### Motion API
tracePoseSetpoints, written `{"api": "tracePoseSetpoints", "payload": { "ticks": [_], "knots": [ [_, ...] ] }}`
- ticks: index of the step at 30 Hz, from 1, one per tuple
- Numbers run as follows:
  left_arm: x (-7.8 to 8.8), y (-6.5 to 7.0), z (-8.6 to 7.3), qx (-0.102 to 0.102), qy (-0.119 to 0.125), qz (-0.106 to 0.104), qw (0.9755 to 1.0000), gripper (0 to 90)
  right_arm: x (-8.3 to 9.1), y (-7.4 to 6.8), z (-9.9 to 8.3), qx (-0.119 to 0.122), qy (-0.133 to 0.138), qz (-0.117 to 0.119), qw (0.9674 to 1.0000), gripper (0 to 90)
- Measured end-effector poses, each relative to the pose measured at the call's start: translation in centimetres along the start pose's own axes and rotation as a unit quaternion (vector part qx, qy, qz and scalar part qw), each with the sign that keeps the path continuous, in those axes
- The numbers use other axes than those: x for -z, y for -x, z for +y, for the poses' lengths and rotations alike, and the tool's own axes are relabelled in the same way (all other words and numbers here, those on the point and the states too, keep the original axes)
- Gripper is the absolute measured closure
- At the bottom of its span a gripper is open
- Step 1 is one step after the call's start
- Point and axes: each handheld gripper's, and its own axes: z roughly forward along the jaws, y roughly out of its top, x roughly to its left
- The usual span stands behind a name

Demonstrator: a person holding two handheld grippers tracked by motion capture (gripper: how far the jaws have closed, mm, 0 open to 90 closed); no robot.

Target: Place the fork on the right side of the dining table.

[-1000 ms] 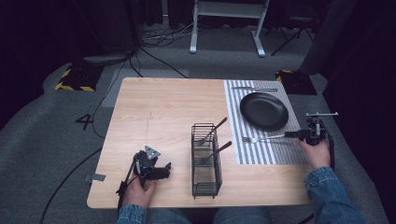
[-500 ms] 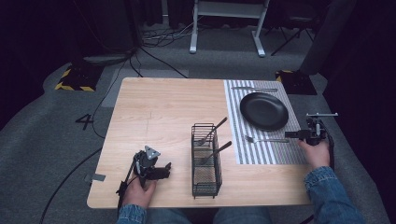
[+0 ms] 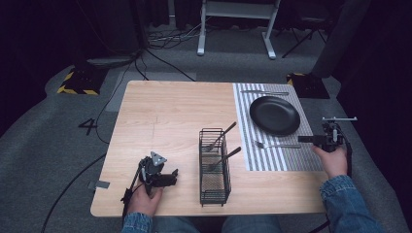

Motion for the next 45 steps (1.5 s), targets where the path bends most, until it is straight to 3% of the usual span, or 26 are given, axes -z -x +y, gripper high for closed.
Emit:
{"api": "tracePoseSetpoints", "payload": {
  "ticks": [9, 15, 21, 24, 27, 33, 38, 45],
  "knots": [
    [0.0, 0.0, 0.0, 0.000, 0.000, 0.000, 1.0000, 11.9, 2.0, -2.2, -0.3, 0.032, 0.021, 0.015, 0.9991, 50.9],
    [0.0, 0.0, 0.0, -0.001, 0.000, 0.000, 1.0000, 11.9, 3.4, -4.2, -0.5, 0.064, 0.038, 0.036, 0.9966, 43.3],
    [0.0, 0.0, 0.0, 0.000, -0.001, -0.001, 1.0000, 11.9, 4.7, -6.9, -1.1, 0.104, 0.047, 0.061, 0.9916, 38.6],
    [0.0, 0.0, 0.0, -0.001, 0.000, -0.001, 1.0000, 11.8, 5.0, -7.5, -1.3, 0.111, 0.047, 0.067, 0.9904, 37.5],
    [-0.1, 0.0, 0.1, 0.000, 0.000, -0.001, 1.0000, 11.6, 5.5, -8.9, -1.7, 0.136, 0.048, 0.074, 0.9868, 36.6],
    [-0.1, 0.0, 0.1, 0.001, 0.000, 0.000, 1.0000, 11.6, 5.7, -10.3, -2.2, 0.152, 0.041, 0.095, 0.9829, 35.8],
    [-0.1, 0.0, 0.1, 0.000, 0.000, 0.000, 1.0000, 11.6, 6.2, -12.1, -3.0, 0.177, 0.041, 0.109, 0.9774, 36.0],
    [-0.1, 0.0, 0.1, 0.000, 0.000, 0.000, 1.0000, 11.6, 6.1, -13.5, -3.7, 0.187, 0.028, 0.135, 0.9728, 35.8]
  ]
}}
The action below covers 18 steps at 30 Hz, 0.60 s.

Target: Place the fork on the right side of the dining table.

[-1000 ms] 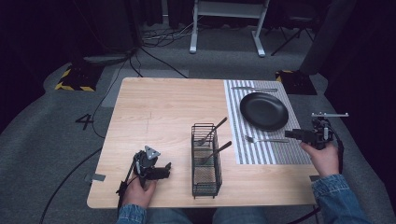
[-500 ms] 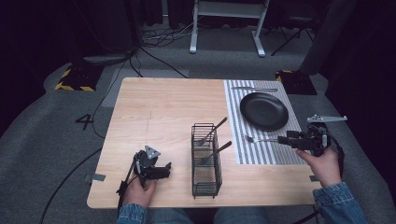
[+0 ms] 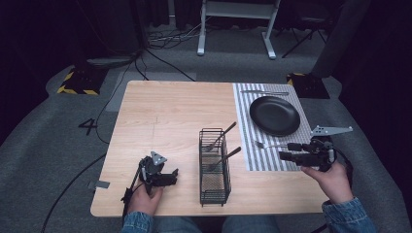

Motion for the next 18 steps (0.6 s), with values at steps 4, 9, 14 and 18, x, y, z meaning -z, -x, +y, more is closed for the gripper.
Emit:
{"api": "tracePoseSetpoints", "payload": {
  "ticks": [4, 9, 14, 18],
  "knots": [
    [0.0, 0.0, 0.0, 0.000, 0.000, 0.000, 1.0000, 11.6, -0.5, -0.6, -0.3, 0.003, -0.004, 0.012, 0.9999, 35.8],
    [0.0, 0.0, 0.0, 0.000, 0.000, 0.000, 1.0000, 11.6, -1.6, -1.5, -1.0, 0.021, -0.003, 0.006, 0.9997, 35.8],
    [0.0, 0.0, 0.0, 0.000, 0.000, 0.000, 1.0000, 11.6, -3.3, -2.1, -1.9, 0.023, 0.004, 0.030, 0.9993, 35.8],
    [0.0, 0.0, 0.0, 0.000, 0.000, 0.000, 1.0000, 11.6, -4.2, -2.2, -2.7, 0.020, 0.008, 0.035, 0.9992, 35.9]
  ]
}}
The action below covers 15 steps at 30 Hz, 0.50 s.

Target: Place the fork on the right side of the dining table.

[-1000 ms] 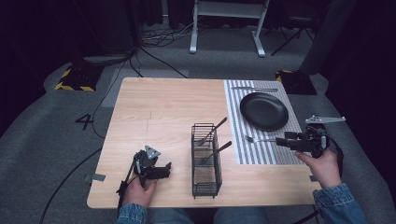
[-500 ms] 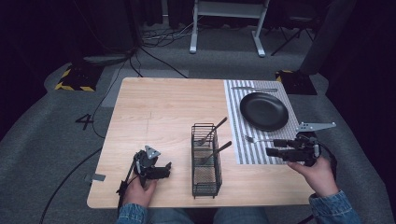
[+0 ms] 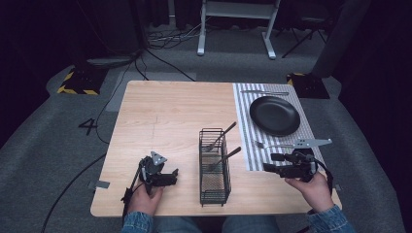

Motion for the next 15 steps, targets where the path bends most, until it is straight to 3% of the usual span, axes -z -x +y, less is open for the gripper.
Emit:
{"api": "tracePoseSetpoints", "payload": {
  "ticks": [8, 15],
  "knots": [
    [0.0, 0.0, 0.0, 0.000, 0.000, 0.000, 1.0000, 11.6, -2.4, 0.3, -1.9, -0.008, 0.001, -0.005, 1.0000, 36.2],
    [0.0, 0.0, 0.0, 0.000, 0.000, 0.000, 1.0000, 11.6, -3.5, 1.0, -3.1, -0.007, -0.010, -0.030, 0.9995, 36.2]
  ]
}}
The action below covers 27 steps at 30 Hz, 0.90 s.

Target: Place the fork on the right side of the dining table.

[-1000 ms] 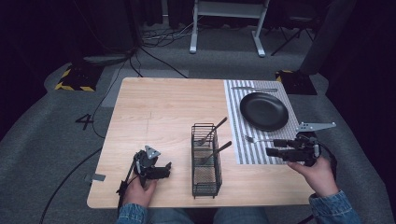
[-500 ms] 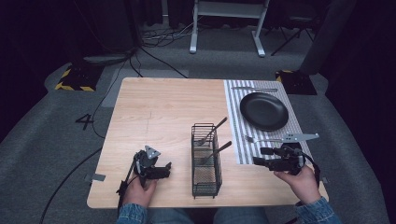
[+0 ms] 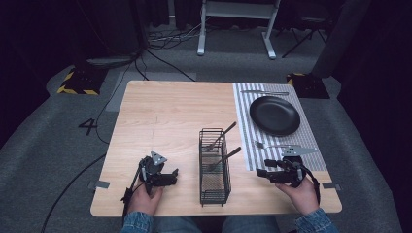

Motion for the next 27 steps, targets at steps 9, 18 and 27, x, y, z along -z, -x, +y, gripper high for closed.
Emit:
{"api": "tracePoseSetpoints", "payload": {
  "ticks": [9, 18, 27],
  "knots": [
    [0.0, 0.0, 0.0, 0.000, 0.000, 0.000, 1.0000, 11.6, -1.0, 0.4, -1.5, 0.028, 0.001, -0.036, 0.9989, 36.1],
    [0.0, 0.0, 0.0, 0.000, 0.000, 0.000, 1.0000, 11.7, -1.6, 0.8, -2.9, 0.053, 0.015, -0.041, 0.9977, 36.7],
    [0.0, 0.0, 0.0, 0.000, 0.000, 0.000, 1.0000, 11.6, -2.3, 0.7, -4.0, 0.083, 0.020, -0.069, 0.9940, 36.5]
  ]
}}
